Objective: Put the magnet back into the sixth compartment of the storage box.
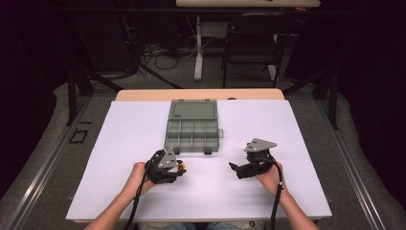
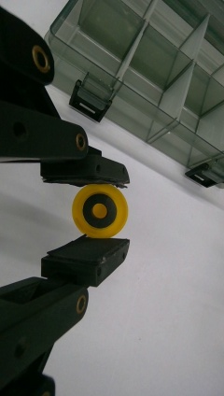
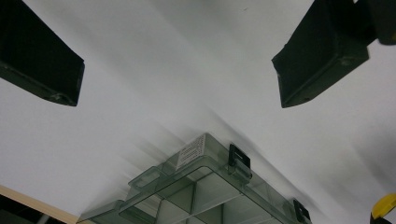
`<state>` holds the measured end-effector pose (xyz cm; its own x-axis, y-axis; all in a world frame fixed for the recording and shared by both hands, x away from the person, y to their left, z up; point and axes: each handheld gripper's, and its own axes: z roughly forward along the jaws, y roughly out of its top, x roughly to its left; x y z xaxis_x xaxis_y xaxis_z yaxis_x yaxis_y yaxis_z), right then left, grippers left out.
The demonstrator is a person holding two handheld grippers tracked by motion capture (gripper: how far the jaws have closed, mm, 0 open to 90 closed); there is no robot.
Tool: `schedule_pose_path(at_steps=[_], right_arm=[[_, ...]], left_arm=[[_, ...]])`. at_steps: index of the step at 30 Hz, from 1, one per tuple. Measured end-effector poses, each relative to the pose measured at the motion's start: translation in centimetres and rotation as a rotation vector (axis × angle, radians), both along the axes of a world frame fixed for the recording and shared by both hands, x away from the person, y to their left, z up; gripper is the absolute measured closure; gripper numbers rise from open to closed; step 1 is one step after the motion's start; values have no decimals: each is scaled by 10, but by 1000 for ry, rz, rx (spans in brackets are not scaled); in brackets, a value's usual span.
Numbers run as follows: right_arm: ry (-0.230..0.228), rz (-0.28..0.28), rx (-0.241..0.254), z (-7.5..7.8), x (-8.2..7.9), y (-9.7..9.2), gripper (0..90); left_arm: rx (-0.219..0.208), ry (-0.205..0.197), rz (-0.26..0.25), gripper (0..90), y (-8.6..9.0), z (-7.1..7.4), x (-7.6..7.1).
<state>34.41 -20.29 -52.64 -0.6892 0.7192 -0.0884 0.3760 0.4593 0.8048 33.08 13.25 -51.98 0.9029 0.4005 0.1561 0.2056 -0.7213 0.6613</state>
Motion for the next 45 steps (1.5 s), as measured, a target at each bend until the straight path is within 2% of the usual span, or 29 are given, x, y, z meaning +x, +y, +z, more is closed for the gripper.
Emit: schedule_pose_path(at_steps=[16,45], right_arm=[[-3,-4,2,1,0,-1,5],[-5,-5,7,2,-1,-1,5]], left_arm=[[-3,-39,6,629,-1,14,8],[-19,-57,35,629,-2,22,26]])
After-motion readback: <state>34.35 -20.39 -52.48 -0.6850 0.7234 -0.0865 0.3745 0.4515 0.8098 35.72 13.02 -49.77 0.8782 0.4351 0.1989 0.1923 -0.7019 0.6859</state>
